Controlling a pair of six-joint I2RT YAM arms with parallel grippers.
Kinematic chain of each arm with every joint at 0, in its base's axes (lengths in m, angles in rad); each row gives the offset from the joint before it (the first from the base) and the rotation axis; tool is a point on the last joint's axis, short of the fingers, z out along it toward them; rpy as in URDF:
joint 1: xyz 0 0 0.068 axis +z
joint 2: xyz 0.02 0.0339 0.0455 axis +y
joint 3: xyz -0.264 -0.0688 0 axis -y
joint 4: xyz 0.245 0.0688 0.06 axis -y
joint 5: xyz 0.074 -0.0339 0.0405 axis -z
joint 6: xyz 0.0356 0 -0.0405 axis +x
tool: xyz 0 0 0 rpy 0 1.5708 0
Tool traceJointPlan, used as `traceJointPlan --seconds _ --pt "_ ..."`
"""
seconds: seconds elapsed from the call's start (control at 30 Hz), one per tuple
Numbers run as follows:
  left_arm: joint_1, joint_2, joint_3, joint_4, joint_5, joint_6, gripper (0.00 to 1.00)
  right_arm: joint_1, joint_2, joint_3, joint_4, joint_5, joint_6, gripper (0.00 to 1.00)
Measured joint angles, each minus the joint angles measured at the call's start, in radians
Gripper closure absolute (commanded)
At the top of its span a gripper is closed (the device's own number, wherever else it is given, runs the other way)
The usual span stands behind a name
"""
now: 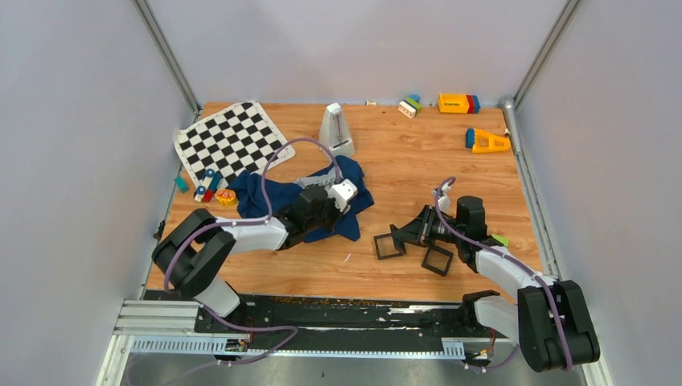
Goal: Remove the brooch from the garment
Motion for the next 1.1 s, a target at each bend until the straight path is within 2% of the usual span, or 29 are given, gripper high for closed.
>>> traceJointPlan --seconds 0.27,0.5,1.1 --pt "-0.167 -0.126 -0.134 0.170 0.047 0.121 1.00 0.000 0.017 -0.027 0.047 -0.025 0.014 1.00" --pt "-0.189 -0.114 -0.140 0.241 0.085 0.182 1.00 0.000 0.042 -0.034 0.096 -0.037 0.032 1.00" --pt "-0.291 -0.024 -0.104 0.249 0.092 0.277 1.00 0.000 0.162 -0.063 0.282 -0.048 0.112 1.00"
